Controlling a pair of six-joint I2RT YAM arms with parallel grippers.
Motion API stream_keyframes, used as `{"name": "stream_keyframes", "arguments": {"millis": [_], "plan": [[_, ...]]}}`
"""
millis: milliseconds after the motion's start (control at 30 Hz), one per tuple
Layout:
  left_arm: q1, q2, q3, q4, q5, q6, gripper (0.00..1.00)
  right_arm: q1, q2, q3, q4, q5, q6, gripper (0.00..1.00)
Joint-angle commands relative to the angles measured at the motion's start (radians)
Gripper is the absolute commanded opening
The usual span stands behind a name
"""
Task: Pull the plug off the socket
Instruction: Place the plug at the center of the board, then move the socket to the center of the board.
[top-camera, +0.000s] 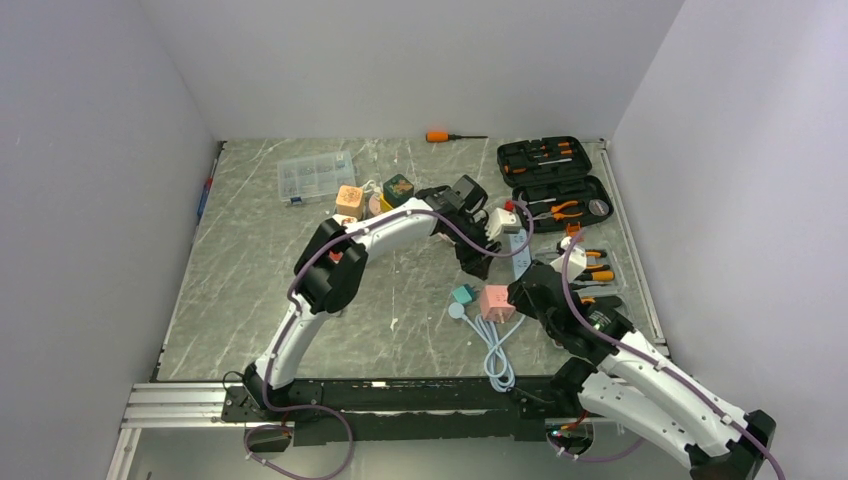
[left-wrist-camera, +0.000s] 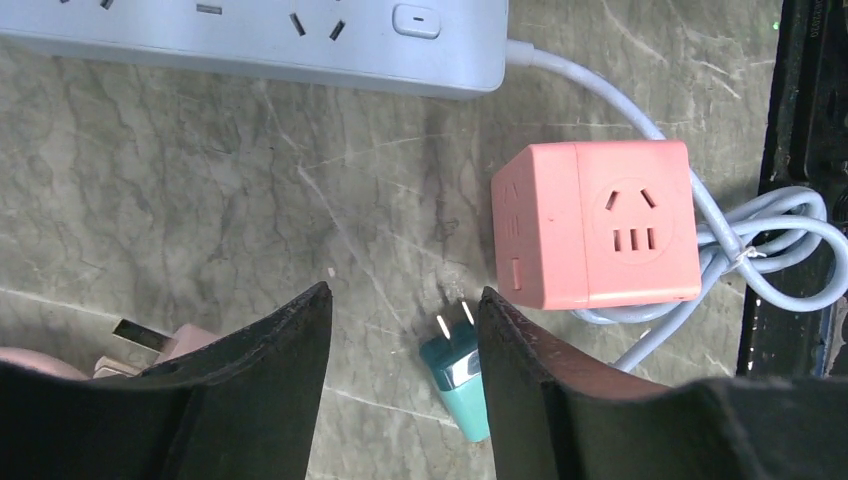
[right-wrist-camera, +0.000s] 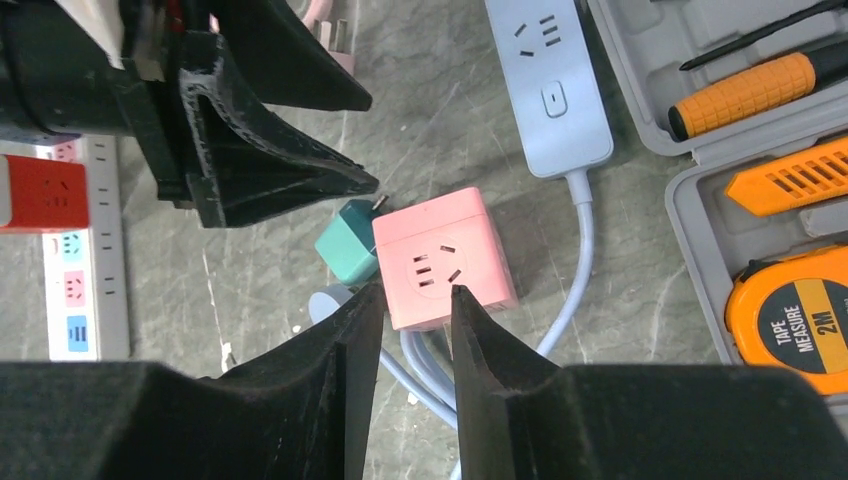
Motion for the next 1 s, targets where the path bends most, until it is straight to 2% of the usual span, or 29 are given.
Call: {"name": "stream_keyframes", "arguments": {"millis": [0,33,67,100,267,367,500,667,967], "plan": [[0.012,-0.045,0.051,0.024,0.044,-0.052,0.60,0.005,-0.035,0.027,0.048,0.042,-0.054,0.33],[0.030,-0.071,0.044,0.017,0.048,-0.066,0.66,0.005,-0.034,0.031,0.050,0.046,-0.067,0.34],[0.049,-0.098,0.043,0.000,0.052,-0.076,0.92,0.005,-0.028,0.034,0.056,0.046,-0.084,0.34],[0.071,-0.126,0.044,-0.024,0.049,-0.083,0.99,0.006,-0.021,0.038,0.065,0.044,-0.098,0.35],[0.200,-0.311,-0.013,-0.138,-0.055,-0.024,0.99,0.005,0.055,0.051,0.146,0.009,-0.160,0.39],[0.276,-0.431,-0.122,-0.135,-0.198,0.065,0.99,0.004,0.112,0.069,0.204,-0.016,-0.213,0.60],[0.397,-0.526,-0.231,-0.110,-0.311,0.136,0.99,0.005,0.197,0.099,0.314,-0.044,-0.332,0.73],[0.489,-0.508,-0.279,-0.083,-0.353,0.147,0.99,0.005,0.362,0.169,0.455,-0.107,-0.482,0.78],[0.548,-0.396,-0.266,-0.075,-0.344,0.148,1.00,-0.006,0.636,0.295,0.656,-0.162,-0.707,0.84]]}}
